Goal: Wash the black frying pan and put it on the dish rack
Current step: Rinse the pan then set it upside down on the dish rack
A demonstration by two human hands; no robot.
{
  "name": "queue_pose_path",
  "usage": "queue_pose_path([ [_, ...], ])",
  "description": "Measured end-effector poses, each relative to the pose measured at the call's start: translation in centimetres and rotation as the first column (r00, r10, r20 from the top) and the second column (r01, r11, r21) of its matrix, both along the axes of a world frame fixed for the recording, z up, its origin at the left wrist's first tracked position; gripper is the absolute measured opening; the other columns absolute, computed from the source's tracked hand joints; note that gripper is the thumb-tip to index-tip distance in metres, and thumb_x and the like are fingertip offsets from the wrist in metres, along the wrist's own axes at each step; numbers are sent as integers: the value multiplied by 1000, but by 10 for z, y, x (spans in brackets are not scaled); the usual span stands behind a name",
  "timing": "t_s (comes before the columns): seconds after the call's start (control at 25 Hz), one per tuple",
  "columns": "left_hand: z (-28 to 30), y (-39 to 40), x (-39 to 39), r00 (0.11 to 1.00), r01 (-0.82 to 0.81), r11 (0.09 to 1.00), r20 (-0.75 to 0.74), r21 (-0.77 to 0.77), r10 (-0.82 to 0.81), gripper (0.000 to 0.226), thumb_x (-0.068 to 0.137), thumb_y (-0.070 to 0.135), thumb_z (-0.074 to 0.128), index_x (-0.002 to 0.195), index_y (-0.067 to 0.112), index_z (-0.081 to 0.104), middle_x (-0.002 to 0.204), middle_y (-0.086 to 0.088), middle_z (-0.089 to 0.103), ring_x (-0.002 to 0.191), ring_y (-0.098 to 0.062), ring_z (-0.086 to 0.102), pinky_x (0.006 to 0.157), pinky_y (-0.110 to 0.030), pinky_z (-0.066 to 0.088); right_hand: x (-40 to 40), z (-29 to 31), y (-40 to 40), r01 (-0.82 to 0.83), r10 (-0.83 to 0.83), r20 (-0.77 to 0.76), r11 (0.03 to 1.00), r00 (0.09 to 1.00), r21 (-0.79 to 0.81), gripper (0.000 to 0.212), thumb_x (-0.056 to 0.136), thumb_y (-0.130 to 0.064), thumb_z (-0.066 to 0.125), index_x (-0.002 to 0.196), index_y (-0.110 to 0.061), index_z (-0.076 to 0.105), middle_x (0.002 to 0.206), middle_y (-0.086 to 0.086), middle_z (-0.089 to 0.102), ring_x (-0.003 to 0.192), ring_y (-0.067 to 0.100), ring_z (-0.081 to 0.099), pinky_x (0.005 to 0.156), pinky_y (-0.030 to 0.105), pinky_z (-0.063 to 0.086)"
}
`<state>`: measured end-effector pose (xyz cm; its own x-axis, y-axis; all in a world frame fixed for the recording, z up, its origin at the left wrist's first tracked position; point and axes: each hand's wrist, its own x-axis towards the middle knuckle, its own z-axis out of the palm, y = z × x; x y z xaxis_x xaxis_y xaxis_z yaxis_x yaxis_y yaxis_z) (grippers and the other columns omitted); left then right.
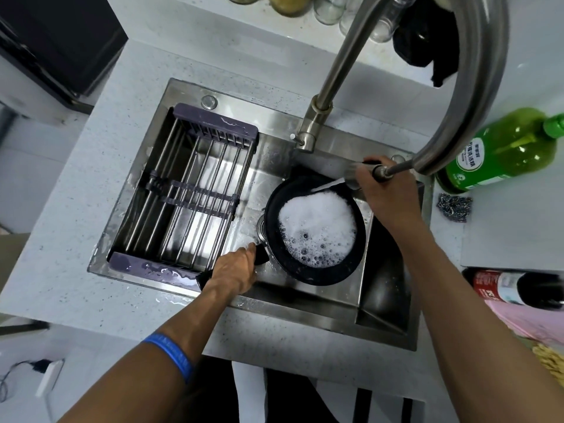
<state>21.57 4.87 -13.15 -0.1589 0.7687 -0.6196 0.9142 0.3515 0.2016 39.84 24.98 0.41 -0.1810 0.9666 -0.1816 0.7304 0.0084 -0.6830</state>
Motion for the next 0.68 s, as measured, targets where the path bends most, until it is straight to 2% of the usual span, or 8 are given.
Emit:
queue_pose_path([
  [0.08,-1,0,0,1000,2,1000,0,3,-2,62,95,29,54,148,13,26,119,-6,60,101,-24,62,83,-33,48,14,7,6,-7,4,56,999,998,48,18,85,-36,63,93,-21,68,87,1,69,89,21,66,88,41,54],
  [0.2,-2,-1,0,1000,2,1000,0,25,-2,57,95,30,55,144,13,31,114,-5,61,97,-24,63,78,-31,46,35,16,14,-67,53,233,996,971,55,17,84,-30,64,79,-16,70,79,5,68,82,26,63,81,41,53],
  [0.36,-1,-2,1,1000,5,1000,1,28,-5,53,94,31,56,140,14,34,111,-4,62,95,-23,62,77,-31,45,62,25,7,-126,141,454,990,880,-63,34,80,-44,55,75,-15,72,78,9,69,77,31,64,73,41,54],
  [0.44,-1,-2,1,1000,-7,999,2,31,7,51,95,30,57,138,14,36,109,-4,62,91,-21,62,73,-29,43,68,27,-3,-132,176,474,983,863,-124,37,80,-46,55,66,-13,65,71,7,66,72,30,62,67,38,51],
  [0.56,-2,-2,1,1000,-11,1000,9,23,11,49,95,29,56,137,14,37,104,-2,62,80,-17,55,69,-26,40,67,26,-15,-148,225,411,966,883,-211,41,83,-43,57,56,-13,54,59,4,58,63,26,58,59,34,42],
  [0.68,-1,-1,0,1000,-19,1000,7,22,19,50,93,26,58,137,14,37,106,-3,63,88,-21,61,71,-29,41,63,27,-23,-138,225,352,957,908,-256,41,82,-41,58,52,-14,50,50,-3,53,56,21,54,59,33,41],
])
